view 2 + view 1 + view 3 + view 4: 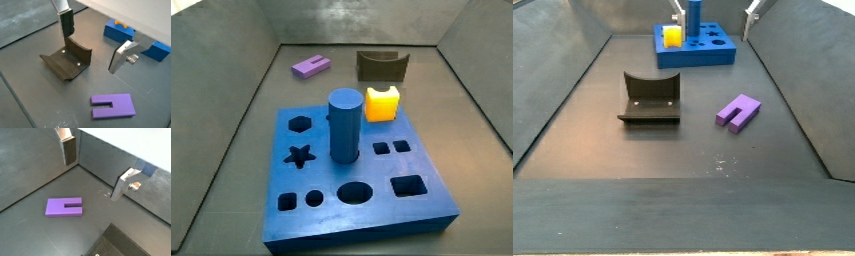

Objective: Pick up the double-square object. Move up. Place the double-square object on the fixture. Regrasp the double-square object. Move to above the board. Insert the double-square object.
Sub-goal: Pick up the double-square object.

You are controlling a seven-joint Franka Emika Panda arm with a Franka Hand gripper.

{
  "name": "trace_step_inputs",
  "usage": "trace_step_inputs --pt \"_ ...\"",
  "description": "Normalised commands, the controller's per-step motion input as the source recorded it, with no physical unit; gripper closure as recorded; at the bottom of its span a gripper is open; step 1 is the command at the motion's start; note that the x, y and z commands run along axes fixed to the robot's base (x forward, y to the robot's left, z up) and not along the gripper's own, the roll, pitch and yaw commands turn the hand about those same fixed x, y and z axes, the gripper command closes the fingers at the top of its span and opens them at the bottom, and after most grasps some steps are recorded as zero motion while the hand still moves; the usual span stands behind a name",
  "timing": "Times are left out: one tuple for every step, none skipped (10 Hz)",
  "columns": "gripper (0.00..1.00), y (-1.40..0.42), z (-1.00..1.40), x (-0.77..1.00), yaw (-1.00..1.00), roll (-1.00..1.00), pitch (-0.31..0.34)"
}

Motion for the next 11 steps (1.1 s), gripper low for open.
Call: trace_step_inputs --pt "0.00 0.04 -0.23 -0.33 -0.49 0.03 -0.084" --pt "0.00 0.09 -0.55 -0.39 -0.84 0.00 -0.049" --pt "0.00 0.08 -0.73 -0.34 -0.90 0.00 -0.023" --pt "0.00 0.03 -0.96 -0.26 -0.95 -0.02 -0.049" --pt "0.00 0.00 -0.99 -0.15 -1.00 -0.02 -0.071" --pt "0.00 0.00 -0.76 -0.03 -1.00 -0.03 -0.203" --pt "0.00 0.00 -0.73 0.00 -0.99 -0.05 -0.196" --pt "0.00 0.00 -0.75 0.00 -0.99 -0.05 -0.193" --pt "0.00 0.00 -0.91 0.00 -0.99 -0.04 -0.100" --pt "0.00 0.05 -1.00 0.00 -0.89 -0.02 -0.061" --pt "0.00 0.06 -0.99 -0.05 -0.69 -0.01 -0.066"
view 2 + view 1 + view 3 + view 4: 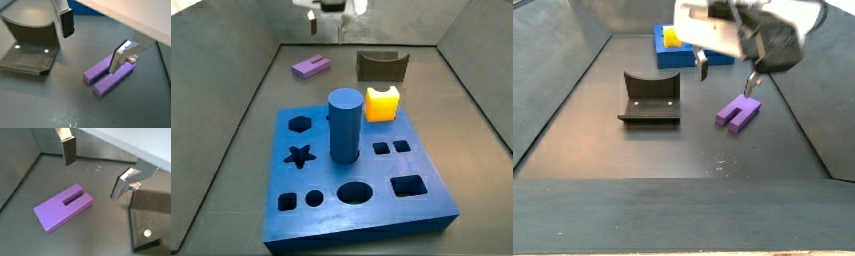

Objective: Pick up the double-square object. Move up. Place the double-square object on the fixture. Regrasp the double-square object. Move to above the board. Insert the double-square object.
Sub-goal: Pick up the double-square object.

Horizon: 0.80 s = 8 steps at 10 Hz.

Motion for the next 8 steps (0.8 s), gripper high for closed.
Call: trace_step_inputs --pt "0.00 0.04 -0.96 -0.14 -0.29 -0.01 -0.133" --pt "0.00 0.00 -0.80 -0.29 0.00 0.00 -0.249" --pt "0.00 0.00 -0.62 -0.40 0.24 0.01 -0.320" --pt "0.00 0.00 -0.58 -0.43 0.27 0.03 -0.337" --pt "0.00 0.01 -0.54 -0.40 0.23 0.00 -0.343" --pt "0.00 0.02 -0.49 -0.25 0.17 0.00 -0.276" --pt "0.00 0.00 -0.39 -0.03 0.09 -0.02 -0.173" --pt "0.00 0.01 -0.27 0.00 0.00 -0.02 -0.069"
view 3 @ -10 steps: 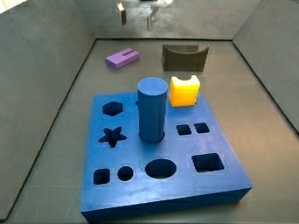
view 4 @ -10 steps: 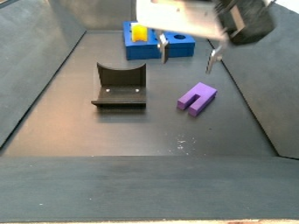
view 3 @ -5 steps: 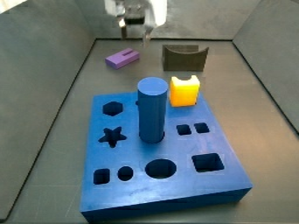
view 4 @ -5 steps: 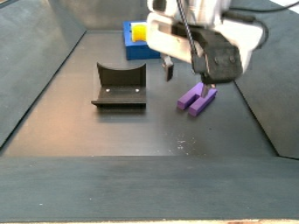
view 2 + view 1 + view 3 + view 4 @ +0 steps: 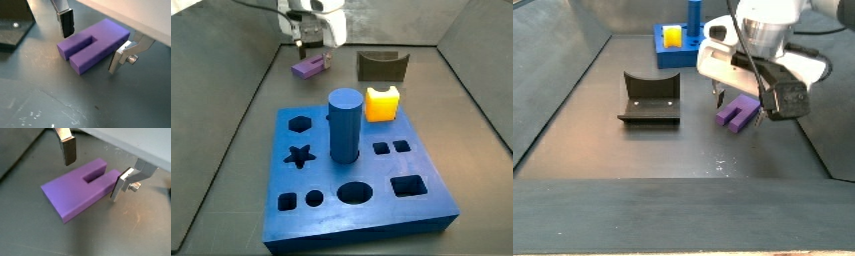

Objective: Pick up the double-square object. Move up. Place the double-square object on the fixture. Regrasp the double-square object. Move to above the board. Insert the double-square object.
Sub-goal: Pick up the double-square object.

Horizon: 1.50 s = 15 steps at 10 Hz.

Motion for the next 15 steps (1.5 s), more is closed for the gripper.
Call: trace_step_inputs --pt "0.00 0.05 -0.17 0.00 0.00 -0.02 -0.021" --pt "0.00 0.03 -0.08 0.00 0.00 -0.03 0.000" --pt "0.00 0.09 0.00 0.00 0.00 -0.09 -0.050" --pt "0.00 0.00 0.00 0.00 0.00 0.00 0.000" --pt "1.00 0.00 0.00 0.00 0.00 0.00 0.000" --pt "1.00 0.00 0.00 0.00 0.00 0.00 0.000" --pt "1.00 0.00 0.00 0.00 0.00 0.00 0.000" --pt "1.00 0.00 0.00 0.00 0.00 0.00 0.000" --pt "1.00 0.00 0.00 0.00 0.00 0.00 0.000" --pt "1.00 0.00 0.00 0.00 0.00 0.00 0.000" --pt "1.00 0.00 0.00 0.00 0.00 0.00 0.000" --pt "1.00 0.00 0.00 0.00 0.00 0.00 0.000" --pt "1.00 0.00 0.00 0.00 0.00 0.00 0.000" --pt "1.00 0.00 0.00 0.00 0.00 0.00 0.000" --pt "1.00 0.00 0.00 0.00 0.00 0.00 0.000"
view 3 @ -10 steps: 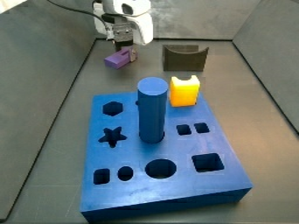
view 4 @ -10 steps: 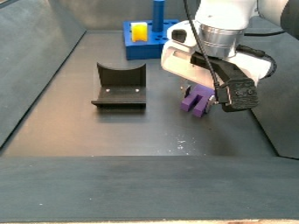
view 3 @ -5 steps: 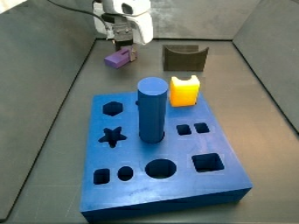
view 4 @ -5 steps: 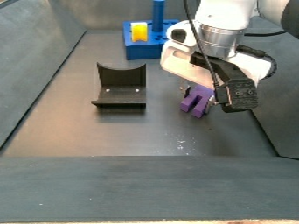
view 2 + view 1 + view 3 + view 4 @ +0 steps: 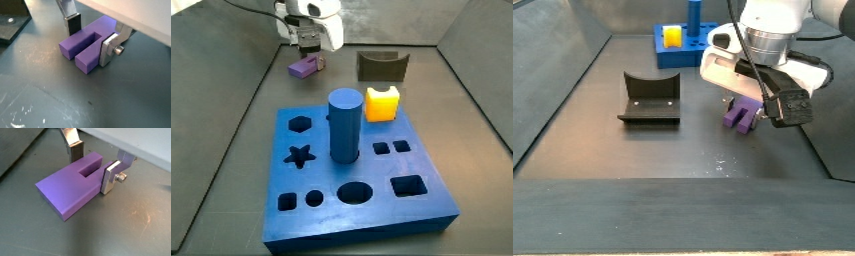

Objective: Pick up the double-square object. Move up. Place the double-square object on the fixture. Regrasp the double-square object. Move to above the board. Insert the double-square object.
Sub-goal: Move up, then place the double-square object on the fixture.

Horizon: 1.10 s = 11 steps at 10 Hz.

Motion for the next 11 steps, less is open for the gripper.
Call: trace_step_inputs --pt "1.00 0.00 1.00 0.00 0.00 0.00 0.000" --pt "1.00 0.06 1.00 -0.06 -0.02 0.01 0.026" --pt "1.00 0.05 1.00 -0.07 -0.02 0.00 0.040" --pt "1.00 0.04 0.87 -0.04 -0.03 -0.01 0.063" --pt "1.00 0.03 0.79 -0.03 -0.03 -0.02 0.066" --pt "1.00 0.02 0.62 -0.03 -0.03 -0.02 0.062" --pt "1.00 0.02 0.49 -0.03 -0.02 -0.02 0.051" --pt "1.00 0.01 0.31 -0.03 -0.02 -0.02 0.039" --pt "1.00 0.01 0.21 -0.03 -0.02 -0.02 0.035" --pt "1.00 0.00 1.00 0.00 0.00 0.00 0.000" --pt "1.00 0.00 1.00 0.00 0.00 0.00 0.011"
